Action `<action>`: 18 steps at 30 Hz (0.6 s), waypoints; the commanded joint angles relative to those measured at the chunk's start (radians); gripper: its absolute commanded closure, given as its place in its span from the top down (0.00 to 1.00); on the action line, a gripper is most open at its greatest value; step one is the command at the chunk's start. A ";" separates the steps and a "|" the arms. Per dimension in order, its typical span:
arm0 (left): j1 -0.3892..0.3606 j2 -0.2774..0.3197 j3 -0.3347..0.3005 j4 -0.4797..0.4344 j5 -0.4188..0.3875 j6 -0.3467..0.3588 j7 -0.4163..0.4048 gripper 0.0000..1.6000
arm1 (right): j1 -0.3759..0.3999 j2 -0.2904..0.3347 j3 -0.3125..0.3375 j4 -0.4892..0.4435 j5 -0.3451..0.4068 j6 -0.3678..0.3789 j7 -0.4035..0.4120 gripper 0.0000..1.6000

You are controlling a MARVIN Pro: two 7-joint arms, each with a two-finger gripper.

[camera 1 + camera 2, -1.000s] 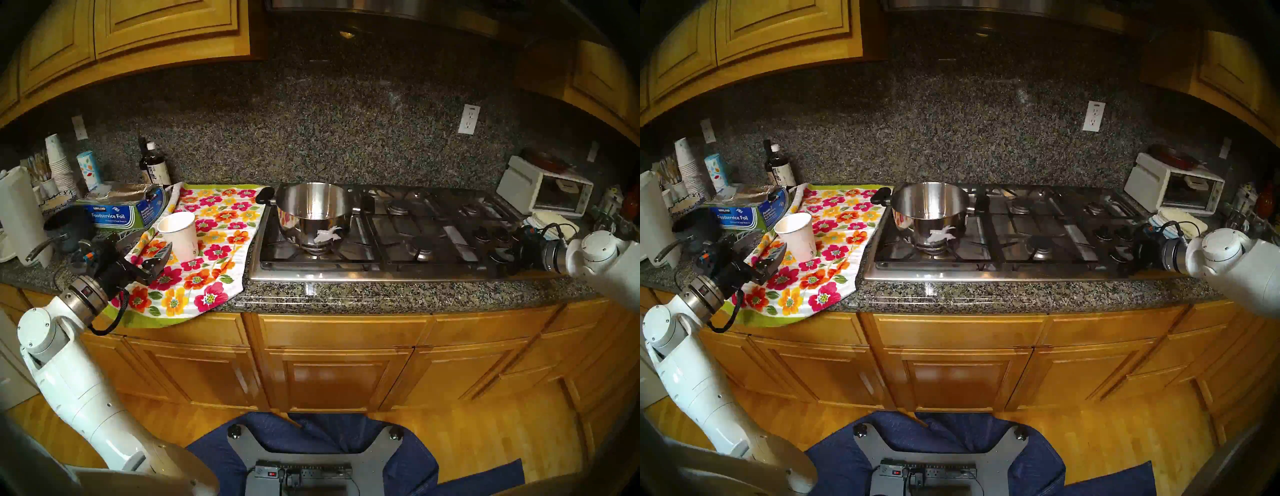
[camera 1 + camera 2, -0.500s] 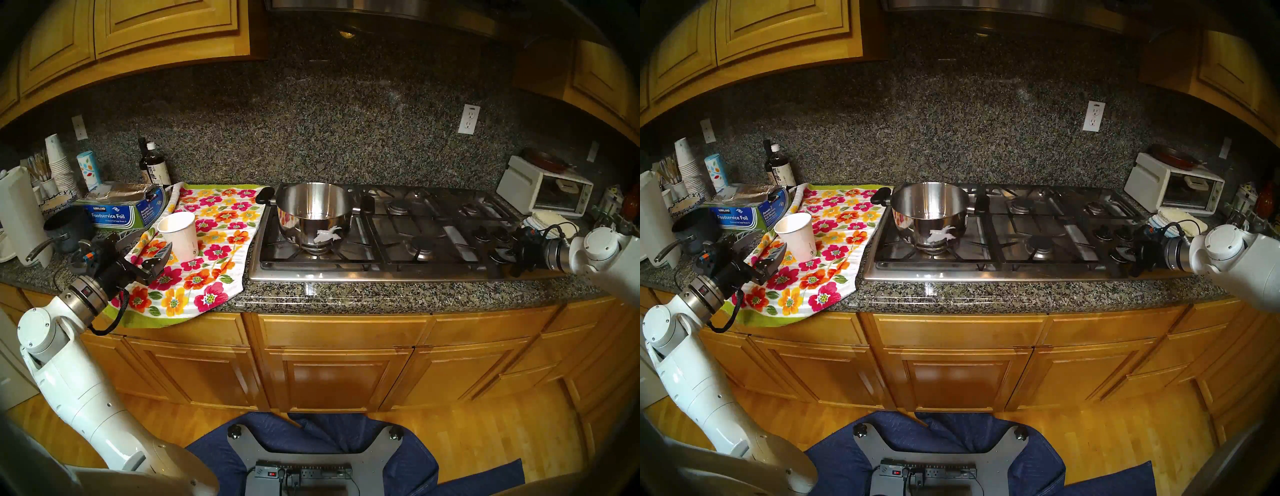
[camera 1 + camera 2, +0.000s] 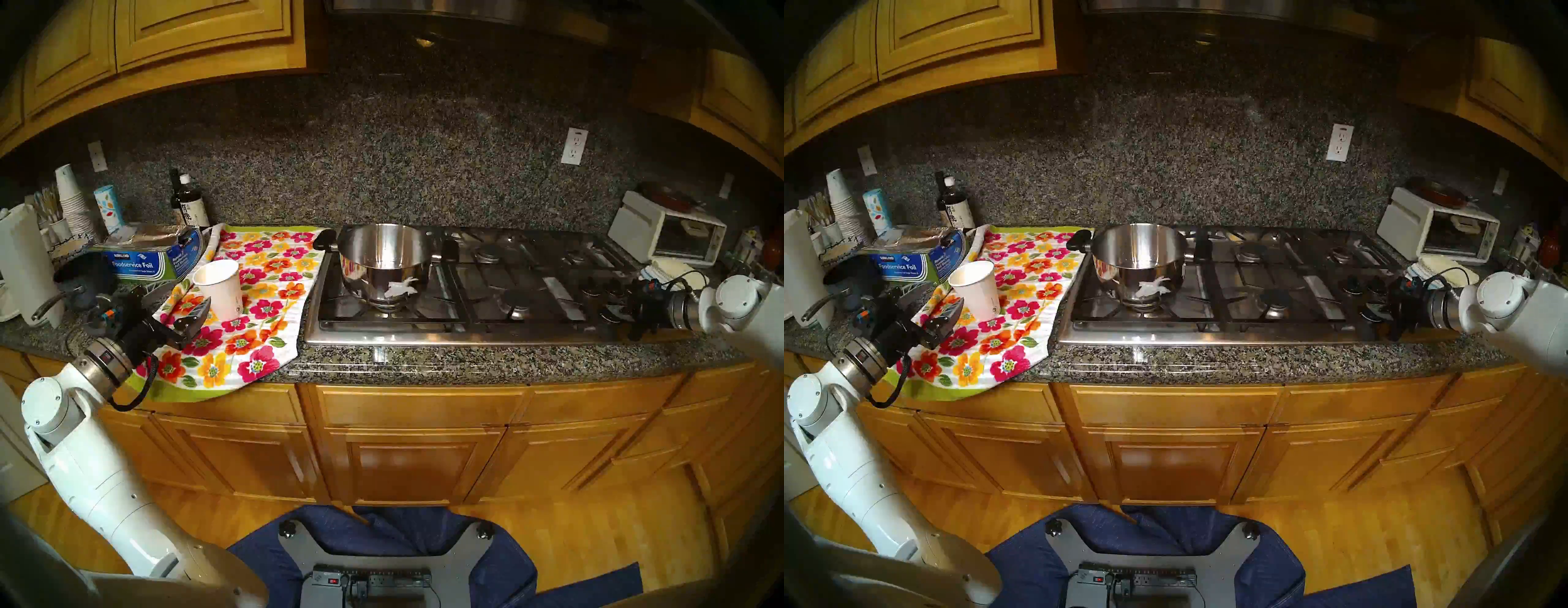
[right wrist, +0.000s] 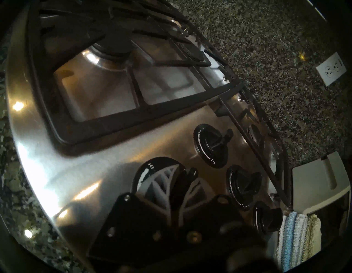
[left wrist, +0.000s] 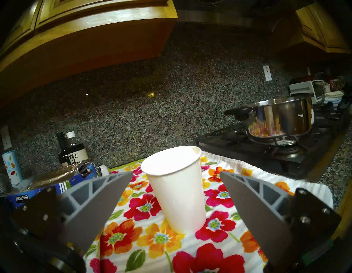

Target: Pick up the water cup, pour water into the pot, turn on the stove

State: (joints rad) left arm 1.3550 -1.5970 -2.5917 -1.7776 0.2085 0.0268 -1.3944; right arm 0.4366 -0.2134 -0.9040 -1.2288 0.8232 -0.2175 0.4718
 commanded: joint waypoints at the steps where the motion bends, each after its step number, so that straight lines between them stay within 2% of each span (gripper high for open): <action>1: -0.024 0.008 0.002 -0.022 -0.018 0.002 -0.001 1.00 | -0.021 -0.040 -0.023 -0.010 -0.049 -0.072 0.086 0.00; 9: -0.024 0.008 0.002 -0.022 -0.019 0.002 -0.001 1.00 | -0.015 -0.062 -0.034 0.060 -0.088 -0.144 0.122 0.00; 18: -0.024 0.008 0.002 -0.022 -0.019 0.002 -0.001 1.00 | -0.013 -0.087 -0.044 0.097 -0.119 -0.204 0.135 0.00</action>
State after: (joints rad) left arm 1.3549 -1.5970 -2.5917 -1.7776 0.2082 0.0269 -1.3945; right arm 0.4360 -0.2696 -0.9311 -1.1305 0.7420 -0.3640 0.5410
